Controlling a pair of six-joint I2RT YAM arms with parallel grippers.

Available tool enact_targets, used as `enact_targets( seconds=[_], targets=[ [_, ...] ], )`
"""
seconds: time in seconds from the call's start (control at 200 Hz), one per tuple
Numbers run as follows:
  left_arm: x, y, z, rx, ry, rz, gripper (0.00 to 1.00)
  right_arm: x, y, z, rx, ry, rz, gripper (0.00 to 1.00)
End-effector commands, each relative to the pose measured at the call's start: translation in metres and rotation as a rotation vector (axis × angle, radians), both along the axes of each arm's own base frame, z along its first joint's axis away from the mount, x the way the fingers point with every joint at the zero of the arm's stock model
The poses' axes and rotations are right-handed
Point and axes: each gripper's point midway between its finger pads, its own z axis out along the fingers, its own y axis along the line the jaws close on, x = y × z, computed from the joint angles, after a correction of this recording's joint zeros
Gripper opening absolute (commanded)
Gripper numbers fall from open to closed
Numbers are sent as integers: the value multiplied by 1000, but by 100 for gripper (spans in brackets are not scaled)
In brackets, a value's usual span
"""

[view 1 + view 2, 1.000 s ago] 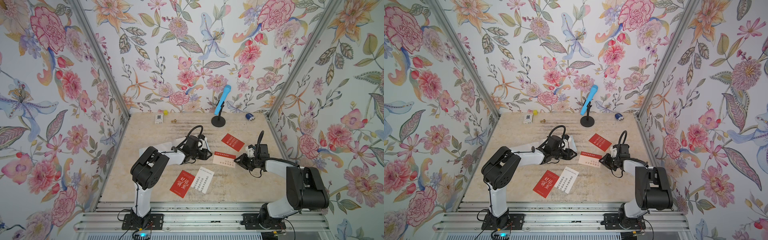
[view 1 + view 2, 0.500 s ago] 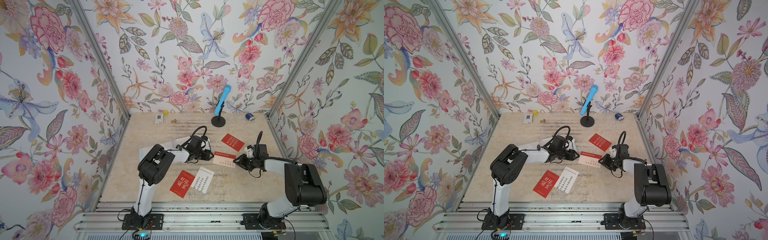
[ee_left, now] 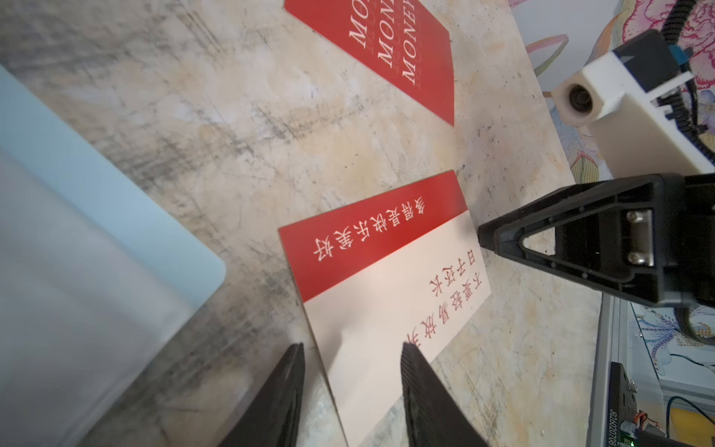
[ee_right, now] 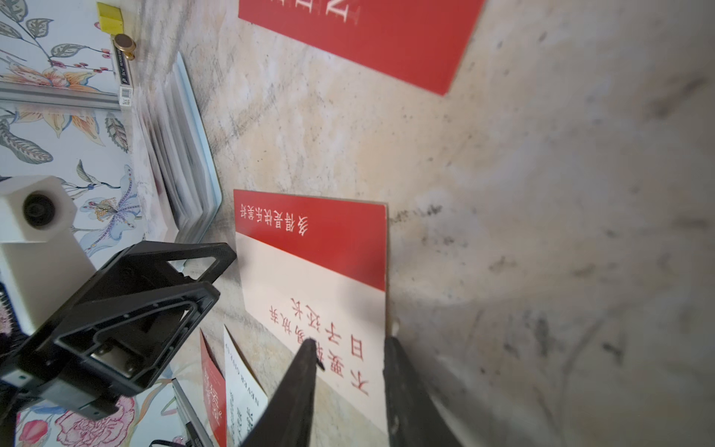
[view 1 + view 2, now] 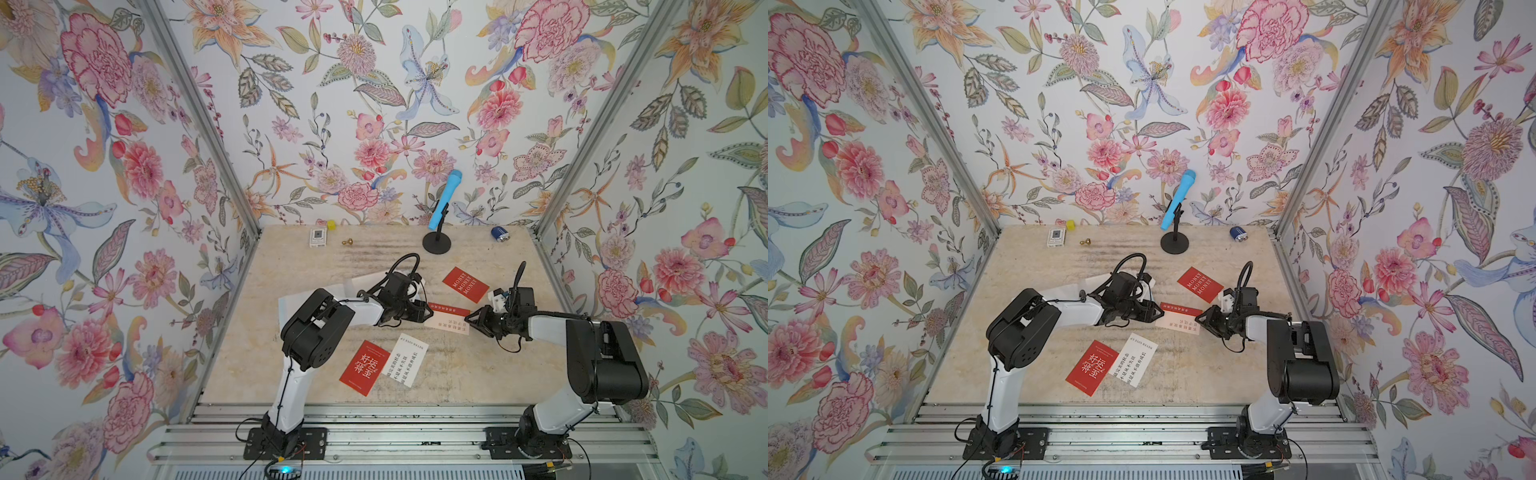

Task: Place the photos into the photo albums
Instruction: Pick up the photo at the center of the board.

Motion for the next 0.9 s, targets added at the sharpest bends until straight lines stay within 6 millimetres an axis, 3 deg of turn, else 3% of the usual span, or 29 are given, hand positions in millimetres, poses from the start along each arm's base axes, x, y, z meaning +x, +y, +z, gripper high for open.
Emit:
enact_targets(
  seconds=[0.0,0.3,0.495,0.756,0.896],
  targets=[
    [-12,-3,-22,25,65,-23,45,5,7,8,109,-12,1,32],
    [-13,-2,-25,21,75,-13,45,10,6,27,123,-44,6,32],
    [-15,-2,-24,19,74,-20,45,-3,-19,5,-101,12,-3,32],
    [-16,-1,-28,25,82,-16,45,-9,-5,-18,-104,76,51,33],
    [-19,-1,-29,27,88,-15,45,-5,10,-17,-68,67,82,33]
  ],
)
